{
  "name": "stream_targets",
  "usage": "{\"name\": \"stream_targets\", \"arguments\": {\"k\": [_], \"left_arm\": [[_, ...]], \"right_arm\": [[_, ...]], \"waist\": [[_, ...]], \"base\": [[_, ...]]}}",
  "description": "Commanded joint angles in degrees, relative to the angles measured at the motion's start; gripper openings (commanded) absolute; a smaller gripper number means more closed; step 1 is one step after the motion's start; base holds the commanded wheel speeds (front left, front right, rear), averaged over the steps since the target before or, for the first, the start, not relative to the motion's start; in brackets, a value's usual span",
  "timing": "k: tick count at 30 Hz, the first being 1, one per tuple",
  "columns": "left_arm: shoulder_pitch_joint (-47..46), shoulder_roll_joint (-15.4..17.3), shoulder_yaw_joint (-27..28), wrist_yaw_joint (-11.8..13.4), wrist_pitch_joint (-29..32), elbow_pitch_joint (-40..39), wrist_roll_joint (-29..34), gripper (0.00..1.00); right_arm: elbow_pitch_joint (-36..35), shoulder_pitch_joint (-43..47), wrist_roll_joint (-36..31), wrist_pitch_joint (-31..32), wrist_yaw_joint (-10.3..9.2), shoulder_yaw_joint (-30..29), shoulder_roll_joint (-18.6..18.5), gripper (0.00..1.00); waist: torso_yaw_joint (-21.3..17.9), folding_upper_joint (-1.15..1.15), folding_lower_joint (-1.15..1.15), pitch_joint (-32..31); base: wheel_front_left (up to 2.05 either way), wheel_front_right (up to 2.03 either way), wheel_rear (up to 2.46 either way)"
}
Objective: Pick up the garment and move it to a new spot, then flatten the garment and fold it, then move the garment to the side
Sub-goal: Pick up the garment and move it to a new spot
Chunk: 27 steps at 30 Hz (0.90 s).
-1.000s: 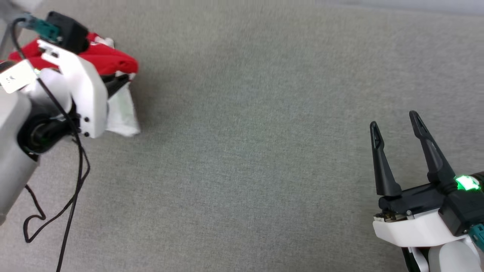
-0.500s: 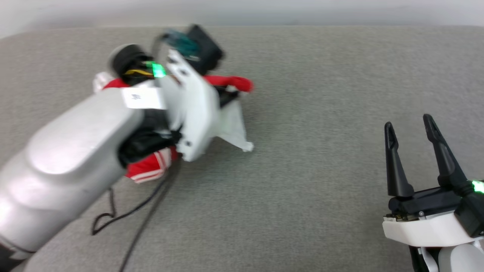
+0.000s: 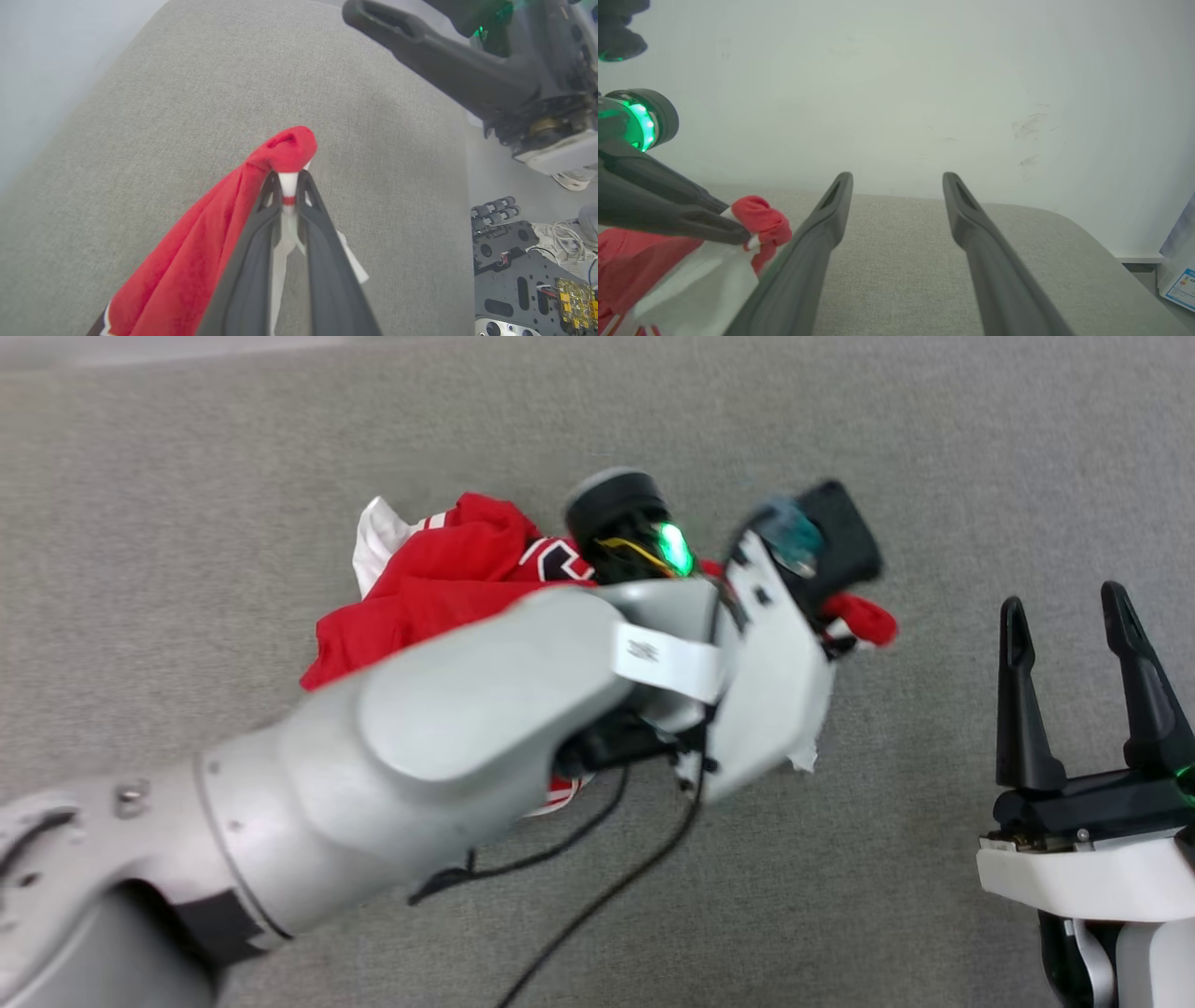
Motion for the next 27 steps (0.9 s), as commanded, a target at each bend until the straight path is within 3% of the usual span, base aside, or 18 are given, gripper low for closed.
{"name": "stream_targets", "arguments": {"k": [1, 8, 16, 17, 18, 27], "left_arm": [[0.89, -0.83, -0.06, -0.02, 0.11, 0.45, 0.73, 0.00], [10.86, -5.45, -0.14, -0.03, 9.24, 0.55, 8.94, 0.00], [17.78, -6.95, -0.18, -0.03, 13.57, 1.81, 13.87, 0.00], [18.11, -7.11, -0.18, -0.03, 12.88, 2.21, 14.60, 0.44], [18.19, -7.36, -0.15, -0.02, 11.53, 2.54, 15.33, 1.00], [15.74, -9.09, -0.19, -0.02, -11.24, 8.62, 18.26, 1.00]], "right_arm": [[-0.21, -0.72, 0.11, -0.12, -0.04, -0.02, 0.21, 1.00], [-0.10, -2.20, 0.64, -0.12, -0.04, -0.27, 0.21, 1.00], [0.29, -2.84, 0.48, -0.12, -0.04, -0.26, 0.21, 1.00], [0.37, -2.83, 0.36, -0.12, -0.04, -0.19, 0.21, 1.00], [0.44, -2.71, 0.21, -0.12, -0.04, -0.18, 0.20, 1.00], [1.75, 1.17, -1.20, -0.12, -0.04, -0.86, 0.19, 1.00]], "waist": [[-0.84, 0.00, 0.00, 1.18], [-2.00, 0.00, 0.00, 3.19], [-1.74, 0.00, 0.00, 3.39], [-1.57, 0.00, 0.00, 3.09], [-1.36, 0.00, 0.00, 2.70], [1.38, 0.00, 0.00, -5.21]], "base": [[0.00, 0.00, 0.00], [0.00, 0.00, 0.00], [0.00, 0.00, 0.00], [0.00, 0.00, 0.00], [0.00, 0.00, 0.00], [0.00, 0.00, 0.00]]}}
